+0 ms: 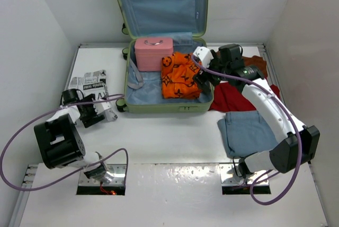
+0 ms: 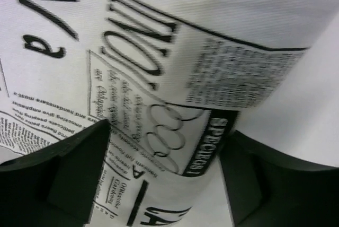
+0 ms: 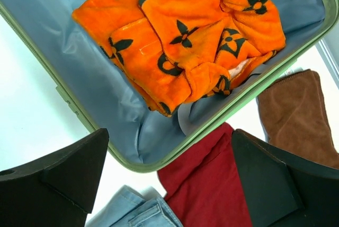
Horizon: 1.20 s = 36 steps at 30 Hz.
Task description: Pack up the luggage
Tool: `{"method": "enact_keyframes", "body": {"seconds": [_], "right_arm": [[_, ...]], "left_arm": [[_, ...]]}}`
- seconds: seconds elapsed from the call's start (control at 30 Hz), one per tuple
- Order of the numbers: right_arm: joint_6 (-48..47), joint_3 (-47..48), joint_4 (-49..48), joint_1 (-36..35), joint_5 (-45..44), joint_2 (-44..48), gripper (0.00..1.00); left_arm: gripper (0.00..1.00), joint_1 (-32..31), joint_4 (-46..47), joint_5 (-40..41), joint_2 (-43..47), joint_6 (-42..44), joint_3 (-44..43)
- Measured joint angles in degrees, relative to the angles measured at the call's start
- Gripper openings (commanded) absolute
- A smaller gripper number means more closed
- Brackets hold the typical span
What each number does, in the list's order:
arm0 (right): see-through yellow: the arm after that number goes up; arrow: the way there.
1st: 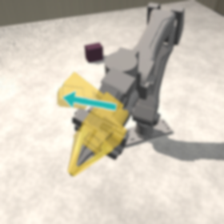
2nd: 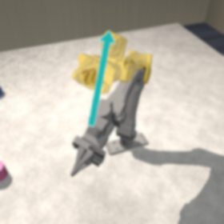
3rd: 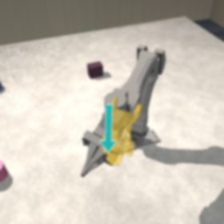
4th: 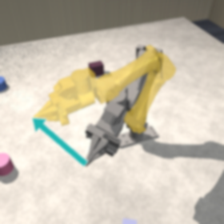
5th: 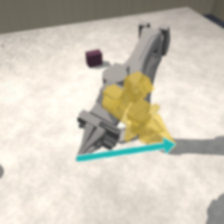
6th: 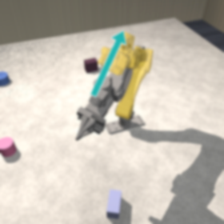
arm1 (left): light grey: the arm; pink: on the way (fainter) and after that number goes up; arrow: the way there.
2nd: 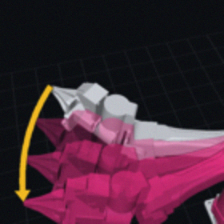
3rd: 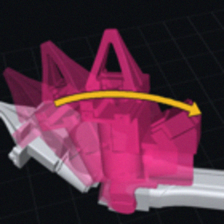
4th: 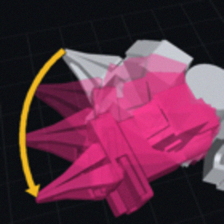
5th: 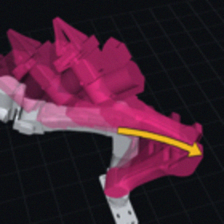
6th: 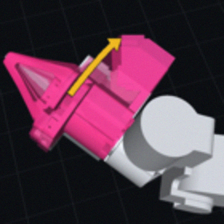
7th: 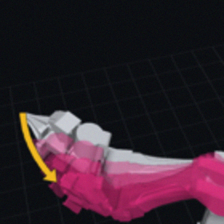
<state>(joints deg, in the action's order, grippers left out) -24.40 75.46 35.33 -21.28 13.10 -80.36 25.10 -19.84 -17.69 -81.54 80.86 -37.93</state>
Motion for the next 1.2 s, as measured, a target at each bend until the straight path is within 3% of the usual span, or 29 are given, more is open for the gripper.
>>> {"method": "enact_keyframes", "body": {"seconds": [0.1, 0.13, 0.23, 0.37, 0.67, 0.9, 1.07, 1.2], "right_arm": [[0.0, 0.0, 0.3, -0.3, -0.3, 0.0, 0.96], [0.0, 0.0, 0.4, -0.3, -0.4, 0.0, 0.94], [-0.2, 0.0, 0.9, -0.3, -0.5, 0.0, 0.93], [-0.6, 0.0, 1.4, -0.3, -0.5, 0.0, 0.9], [-1.2, -2.4, 2.5, -0.3, -0.5, 2.9, 0.89], [-1.2, -5.1, 3.0, -0.3, -0.5, 8.0, 0.89], [-1.2, -7.8, 3.1, 0.1, -0.5, 11.1, 0.89], [-1.2, -10.3, 3.5, 0.8, -0.5, 13.8, 0.89]], "left_arm": [[0.64, -0.3, 2.8, 0.1, -2.4, 1.4, -1.1], [0.47, -0.3, 2.6, 0.0, -3.2, 2.0, -1.7], [0.18, -0.7, 2.5, -0.1, -6.5, 4.3, -3.7], [0.0, -0.8, -0.7, -0.6, -9.6, 4.5, -8.4], [0.0, -0.8, -15.1, -7.7, -9.3, -8.2, -20.0], [0.0, -1.3, -18.2, -14.0, 3.7, -23.0, -33.5], [0.0, -7.3, -20.2, -16.0, 14.2, -26.3, -38.3], [0.0, -14.1, -22.1, -16.0, 16.1, -30.3, -44.5]]}}
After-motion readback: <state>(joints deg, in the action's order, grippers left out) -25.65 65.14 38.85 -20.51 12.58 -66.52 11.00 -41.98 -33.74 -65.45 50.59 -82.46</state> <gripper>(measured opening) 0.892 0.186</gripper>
